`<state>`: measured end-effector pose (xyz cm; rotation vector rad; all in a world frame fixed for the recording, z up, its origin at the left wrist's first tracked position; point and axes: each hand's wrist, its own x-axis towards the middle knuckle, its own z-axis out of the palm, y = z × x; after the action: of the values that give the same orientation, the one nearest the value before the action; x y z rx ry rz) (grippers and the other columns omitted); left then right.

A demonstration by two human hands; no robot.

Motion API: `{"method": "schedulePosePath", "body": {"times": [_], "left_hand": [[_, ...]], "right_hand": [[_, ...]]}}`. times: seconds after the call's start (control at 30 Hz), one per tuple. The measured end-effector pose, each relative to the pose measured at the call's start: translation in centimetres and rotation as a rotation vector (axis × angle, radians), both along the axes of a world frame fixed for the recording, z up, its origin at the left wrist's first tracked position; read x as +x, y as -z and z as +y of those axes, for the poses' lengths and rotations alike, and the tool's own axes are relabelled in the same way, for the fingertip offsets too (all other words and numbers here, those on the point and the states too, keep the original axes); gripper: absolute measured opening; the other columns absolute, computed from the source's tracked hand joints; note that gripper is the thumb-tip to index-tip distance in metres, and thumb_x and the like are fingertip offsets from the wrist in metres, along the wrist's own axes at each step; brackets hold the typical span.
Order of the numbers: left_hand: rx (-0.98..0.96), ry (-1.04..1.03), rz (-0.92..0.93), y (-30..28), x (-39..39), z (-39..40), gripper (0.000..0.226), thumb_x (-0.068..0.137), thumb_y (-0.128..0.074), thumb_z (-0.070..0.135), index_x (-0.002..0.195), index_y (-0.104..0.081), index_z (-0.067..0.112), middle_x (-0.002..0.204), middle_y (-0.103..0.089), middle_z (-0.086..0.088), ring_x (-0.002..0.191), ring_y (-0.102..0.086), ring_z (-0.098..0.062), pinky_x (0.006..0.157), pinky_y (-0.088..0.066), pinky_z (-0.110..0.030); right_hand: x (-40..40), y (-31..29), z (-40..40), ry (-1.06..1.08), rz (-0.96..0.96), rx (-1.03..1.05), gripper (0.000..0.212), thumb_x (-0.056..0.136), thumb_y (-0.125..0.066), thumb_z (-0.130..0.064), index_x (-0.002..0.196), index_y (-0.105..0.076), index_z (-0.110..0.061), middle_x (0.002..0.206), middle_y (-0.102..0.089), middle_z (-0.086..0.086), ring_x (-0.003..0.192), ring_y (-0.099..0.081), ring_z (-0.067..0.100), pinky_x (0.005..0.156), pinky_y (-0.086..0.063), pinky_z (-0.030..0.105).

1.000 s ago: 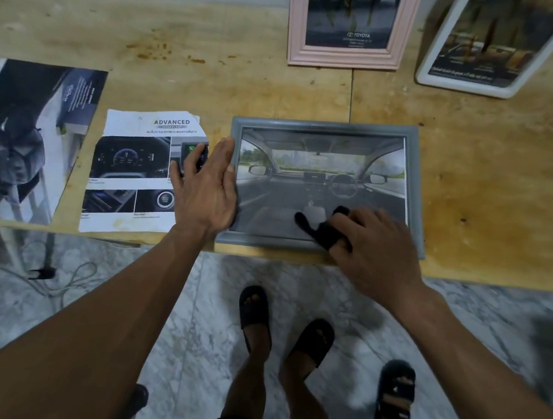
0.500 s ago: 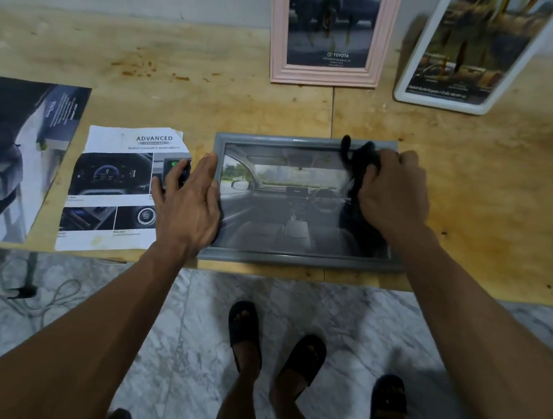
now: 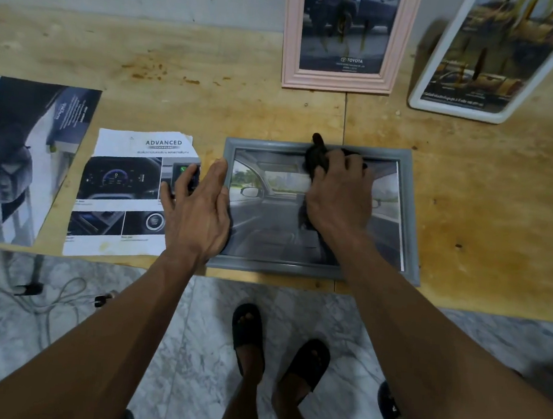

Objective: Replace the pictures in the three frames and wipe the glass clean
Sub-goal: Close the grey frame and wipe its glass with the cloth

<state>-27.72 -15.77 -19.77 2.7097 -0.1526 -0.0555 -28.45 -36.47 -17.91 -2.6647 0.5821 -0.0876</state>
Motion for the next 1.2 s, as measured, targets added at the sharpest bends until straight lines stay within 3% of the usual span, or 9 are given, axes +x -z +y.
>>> {"method": "schedulePosePath", "body": {"times": [0.3, 0.53, 0.8, 1.03, 1.2], "left_hand": [[0.002, 0.005, 0.012, 0.0, -0.1, 0.0, 0.045, 0.107, -0.032, 0.031, 0.151, -0.035, 0.031, 0.149, -0.047, 0.001, 0.149, -0.022, -0.025, 0.120, -0.007, -0.060], [-0.021, -0.004, 0.000, 0.5, -0.1, 0.5, 0.048, 0.107, -0.027, 0.035, 0.154, -0.033, 0.032, 0.150, -0.046, -0.007, 0.149, -0.020, -0.022, 0.121, -0.005, -0.057], [-0.033, -0.019, 0.000, 0.6, 0.1, 0.7, 0.047, 0.107, -0.031, 0.029, 0.153, -0.035, 0.035, 0.153, -0.040, -0.011, 0.150, -0.018, -0.019, 0.121, -0.003, -0.053], [0.029, 0.003, 0.023, -0.1, 0.0, 0.5, 0.048, 0.106, -0.032, 0.043, 0.154, -0.033, 0.032, 0.149, -0.047, -0.005, 0.149, -0.020, -0.023, 0.120, -0.008, -0.057], [0.070, 0.009, 0.046, 0.1, 0.3, 0.5, 0.053, 0.102, -0.038, 0.052, 0.152, -0.031, 0.034, 0.146, -0.051, -0.011, 0.149, -0.020, -0.024, 0.119, -0.010, -0.058]], "right_hand": [[1.1, 0.0, 4.5, -0.123, 0.000, 0.094, 0.037, 0.102, -0.039, -0.027, 0.135, -0.050, -0.014, 0.135, -0.045, 0.011, 0.117, -0.039, 0.033, 0.094, -0.036, 0.038], [0.6, -0.2, 7.0, -0.326, 0.043, 0.196, 0.039, 0.103, -0.037, -0.027, 0.139, -0.048, -0.018, 0.136, -0.046, 0.008, 0.118, -0.041, 0.032, 0.098, -0.034, 0.039], [-3.7, -0.7, 8.0, -0.438, 0.095, 0.275, 0.031, 0.097, -0.048, -0.030, 0.124, -0.058, -0.019, 0.120, -0.052, 0.003, 0.106, -0.053, 0.027, 0.077, -0.040, 0.034], [-7.6, -1.2, 1.9, -0.360, 0.112, 0.092, 0.031, 0.086, -0.059, -0.034, 0.116, -0.061, -0.028, 0.113, -0.055, -0.005, 0.093, -0.059, 0.024, 0.068, -0.036, 0.029], [-9.5, -1.4, -3.6, -0.322, 0.096, 0.017, 0.025, 0.083, -0.062, -0.029, 0.106, -0.064, -0.023, 0.105, -0.058, -0.002, 0.085, -0.059, 0.026, 0.058, -0.043, 0.031]]}}
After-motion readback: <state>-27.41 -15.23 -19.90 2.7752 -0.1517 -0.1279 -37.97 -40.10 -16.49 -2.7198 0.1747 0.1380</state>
